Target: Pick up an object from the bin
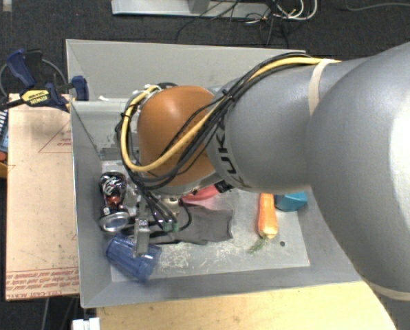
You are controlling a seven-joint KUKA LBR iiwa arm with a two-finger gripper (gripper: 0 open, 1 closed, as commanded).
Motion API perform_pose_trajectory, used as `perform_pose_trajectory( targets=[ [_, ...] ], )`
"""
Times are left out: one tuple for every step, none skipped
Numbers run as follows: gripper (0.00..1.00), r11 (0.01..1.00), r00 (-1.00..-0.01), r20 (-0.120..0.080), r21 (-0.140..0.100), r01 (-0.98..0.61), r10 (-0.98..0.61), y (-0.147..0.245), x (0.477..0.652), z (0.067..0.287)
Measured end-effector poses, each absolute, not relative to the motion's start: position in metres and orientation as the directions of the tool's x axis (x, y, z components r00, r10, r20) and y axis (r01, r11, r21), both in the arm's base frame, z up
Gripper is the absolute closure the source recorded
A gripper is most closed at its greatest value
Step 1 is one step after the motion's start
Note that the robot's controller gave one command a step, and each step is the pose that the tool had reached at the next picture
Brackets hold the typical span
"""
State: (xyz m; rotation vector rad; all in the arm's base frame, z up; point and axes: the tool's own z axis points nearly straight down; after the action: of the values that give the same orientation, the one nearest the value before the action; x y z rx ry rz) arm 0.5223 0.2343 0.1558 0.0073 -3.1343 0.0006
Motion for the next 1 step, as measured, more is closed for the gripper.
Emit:
perform_pose_trajectory(
  targets=[
    [0.00, 1.000, -1.000, 0.000, 0.001, 0.000, 0.000, 0.2330, 0.5246, 0.1602]
  ],
)
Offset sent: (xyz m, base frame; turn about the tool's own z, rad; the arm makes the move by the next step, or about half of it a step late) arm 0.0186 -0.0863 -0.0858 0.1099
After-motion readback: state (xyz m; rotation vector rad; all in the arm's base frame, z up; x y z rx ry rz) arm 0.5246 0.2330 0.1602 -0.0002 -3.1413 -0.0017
